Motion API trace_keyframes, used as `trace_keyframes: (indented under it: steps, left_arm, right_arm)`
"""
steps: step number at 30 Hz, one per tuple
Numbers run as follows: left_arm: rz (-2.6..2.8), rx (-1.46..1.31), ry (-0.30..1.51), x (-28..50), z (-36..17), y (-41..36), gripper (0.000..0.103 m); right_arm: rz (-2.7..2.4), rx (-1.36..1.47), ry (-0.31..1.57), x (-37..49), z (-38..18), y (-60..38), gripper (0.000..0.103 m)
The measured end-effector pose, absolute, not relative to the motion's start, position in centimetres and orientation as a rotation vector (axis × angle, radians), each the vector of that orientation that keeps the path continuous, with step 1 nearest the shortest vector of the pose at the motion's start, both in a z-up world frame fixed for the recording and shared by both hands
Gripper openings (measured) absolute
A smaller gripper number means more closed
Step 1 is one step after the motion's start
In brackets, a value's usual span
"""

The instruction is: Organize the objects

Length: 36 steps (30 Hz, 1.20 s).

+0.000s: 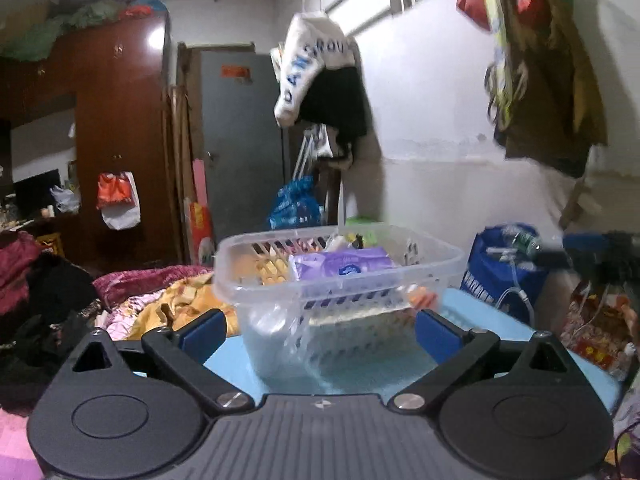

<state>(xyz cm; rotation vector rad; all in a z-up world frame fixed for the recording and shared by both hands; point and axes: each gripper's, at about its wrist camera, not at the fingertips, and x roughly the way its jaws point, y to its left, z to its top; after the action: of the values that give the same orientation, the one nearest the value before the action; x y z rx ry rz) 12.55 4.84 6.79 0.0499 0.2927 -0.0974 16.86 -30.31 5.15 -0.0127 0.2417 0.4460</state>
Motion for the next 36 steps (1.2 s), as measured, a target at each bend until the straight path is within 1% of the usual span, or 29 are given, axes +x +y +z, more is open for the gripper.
trace_keyframes:
  steps: [2,5,9,14,21,27,36]
  left_arm:
    - [-0.095,0.031,0.262,9.2,6.9,4.8,0.101]
    - [-0.093,0.022,0.223,4.8,6.4,3.9,0.101]
    - [-0.120,0.020,0.218,2.0,5.7,1.7,0.101]
    - [-0.134,0.064,0.214,2.3,6.6,-1.0,0.101]
    - [-0.086,0.064,0.210,2.4,6.1,-1.9,0.101]
    - [-0.066,0.030,0.230,2.8,6.1,-1.6,0.101]
    - [-0.058,0.017,0.243,3.2,6.2,-1.3,0.101]
  right_arm:
    - [0.460,-0.066,0.310,14.0,5.5,-31.0,0.103]
    - [0.557,0.004,0.394,10.8,4.8,-32.2,0.103]
    - [0.593,0.104,0.401,7.9,3.9,-32.5,0.103]
    - [0.460,-0.039,0.307,7.9,5.0,-30.3,0.103]
    - [0.482,0.038,0.364,9.5,4.3,-31.4,0.103]
    - [0.459,0.011,0.320,7.2,4.1,-31.8,0.103]
    - [0.457,-0.032,0.284,6.3,4.4,-31.0,0.103]
